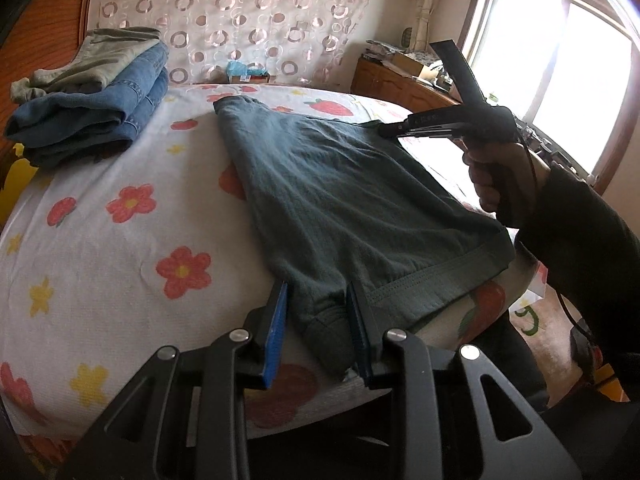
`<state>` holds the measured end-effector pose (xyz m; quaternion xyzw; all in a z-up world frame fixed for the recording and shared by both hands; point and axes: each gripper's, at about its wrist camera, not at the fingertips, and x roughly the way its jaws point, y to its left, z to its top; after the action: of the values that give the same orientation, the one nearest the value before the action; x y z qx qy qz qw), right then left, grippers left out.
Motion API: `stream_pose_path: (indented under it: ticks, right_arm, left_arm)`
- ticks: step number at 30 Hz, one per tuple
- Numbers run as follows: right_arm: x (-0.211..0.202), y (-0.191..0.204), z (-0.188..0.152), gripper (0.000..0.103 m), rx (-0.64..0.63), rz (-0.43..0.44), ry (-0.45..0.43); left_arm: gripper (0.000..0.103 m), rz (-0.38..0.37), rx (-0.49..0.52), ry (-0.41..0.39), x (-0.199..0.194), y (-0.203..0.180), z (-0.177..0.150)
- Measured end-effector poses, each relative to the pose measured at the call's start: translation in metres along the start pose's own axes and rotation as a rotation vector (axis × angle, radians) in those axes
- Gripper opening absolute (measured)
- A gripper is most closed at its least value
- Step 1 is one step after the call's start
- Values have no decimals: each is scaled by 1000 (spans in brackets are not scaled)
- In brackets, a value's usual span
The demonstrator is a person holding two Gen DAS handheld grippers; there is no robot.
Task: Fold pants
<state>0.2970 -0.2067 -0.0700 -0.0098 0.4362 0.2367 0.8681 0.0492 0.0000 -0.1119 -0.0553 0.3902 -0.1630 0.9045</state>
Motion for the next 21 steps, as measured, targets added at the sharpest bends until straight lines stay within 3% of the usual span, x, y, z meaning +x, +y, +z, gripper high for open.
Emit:
stream_pose_path:
  ticks: [3,9,12,16,18,21]
  right_arm:
    - [-5,-1,7,2,-8,-66,-48]
    - [-2,-5,16,2,7,-113,-41]
    - [-11,-3,13,16,13,-135,-50]
    - [-32,10,0,24,-21,-143,-46]
    - [-50,20,-15,34,-46,-132,-57]
    - [-77,35,-45,40,-63,-103,-68]
  left_arm:
    - [29,5,9,0,1,-1,0]
    - [29,2,8,-1,1,0,0]
    - [29,3,8,-1,1,0,0]
    - [30,11,13,0,1,-1,-1]
    - [31,18,14,0,1,-3,-1]
    - [32,25,15,-1,1,-3,-1]
